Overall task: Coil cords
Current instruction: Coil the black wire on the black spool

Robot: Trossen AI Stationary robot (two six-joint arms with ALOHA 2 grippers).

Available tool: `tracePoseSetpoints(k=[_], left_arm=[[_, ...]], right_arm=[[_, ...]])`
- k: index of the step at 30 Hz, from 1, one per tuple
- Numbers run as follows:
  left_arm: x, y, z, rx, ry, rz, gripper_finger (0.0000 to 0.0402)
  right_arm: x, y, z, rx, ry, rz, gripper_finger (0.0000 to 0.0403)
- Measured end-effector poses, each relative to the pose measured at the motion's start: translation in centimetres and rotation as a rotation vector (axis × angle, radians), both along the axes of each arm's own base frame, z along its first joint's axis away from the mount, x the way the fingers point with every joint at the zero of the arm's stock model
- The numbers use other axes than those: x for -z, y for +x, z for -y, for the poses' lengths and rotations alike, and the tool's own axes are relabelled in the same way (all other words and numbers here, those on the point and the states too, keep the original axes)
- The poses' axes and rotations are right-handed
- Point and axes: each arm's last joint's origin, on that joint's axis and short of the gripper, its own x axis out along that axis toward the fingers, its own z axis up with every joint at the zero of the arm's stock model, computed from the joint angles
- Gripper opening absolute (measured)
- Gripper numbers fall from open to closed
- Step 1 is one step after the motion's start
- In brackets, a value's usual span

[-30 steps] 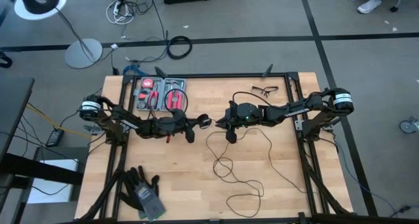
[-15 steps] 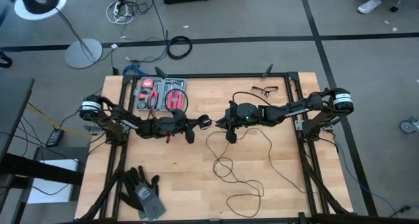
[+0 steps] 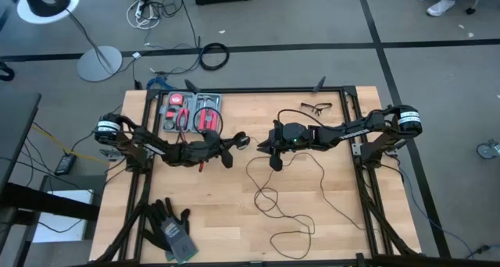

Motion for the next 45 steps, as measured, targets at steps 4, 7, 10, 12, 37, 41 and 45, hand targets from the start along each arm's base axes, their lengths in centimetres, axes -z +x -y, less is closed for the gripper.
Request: tracePoseSetpoints(k=[4, 7, 10, 12, 37, 41, 45], left_arm=[[-0.4, 0.4, 0.0, -0.104, 0.031, -0.003, 0.0], [-0.7, 1.0, -0.1, -0.125, 0.04, -0.033, 0.0], [-1.2, 1.7, 0.0, -0.117, 0.062, -0.054, 0.0], [-1.5, 2.0, 0.0, -0.09, 0.099, -0.07, 0.0], [-2.3, 2.4, 1.9, 0.169, 0.833, -0.473, 0.0], [-2.4, 2.4, 2.0, 0.187, 0.901, -0.506, 0.0], [-2.4, 2.4, 2.2, 0.19, 0.905, -0.504, 0.0]], right_arm=[[0.0, 0.0, 0.0, 0.0, 0.0, 0.0, 0.0064], [0.0, 0.0, 0.0, 0.0, 0.0, 0.0, 0.0064], [0.0, 0.0, 0.0, 0.0, 0.0, 0.0, 0.0064], [0.0, 0.0, 0.0, 0.0, 0.0, -0.001, 0.0064], [0.0, 0.0, 0.0, 0.0, 0.0, 0.0, 0.0064], [0.0, 0.0, 0.0, 0.0, 0.0, 0.0, 0.0064], [0.0, 0.0, 0.0, 0.0, 0.0, 0.0, 0.0064]])
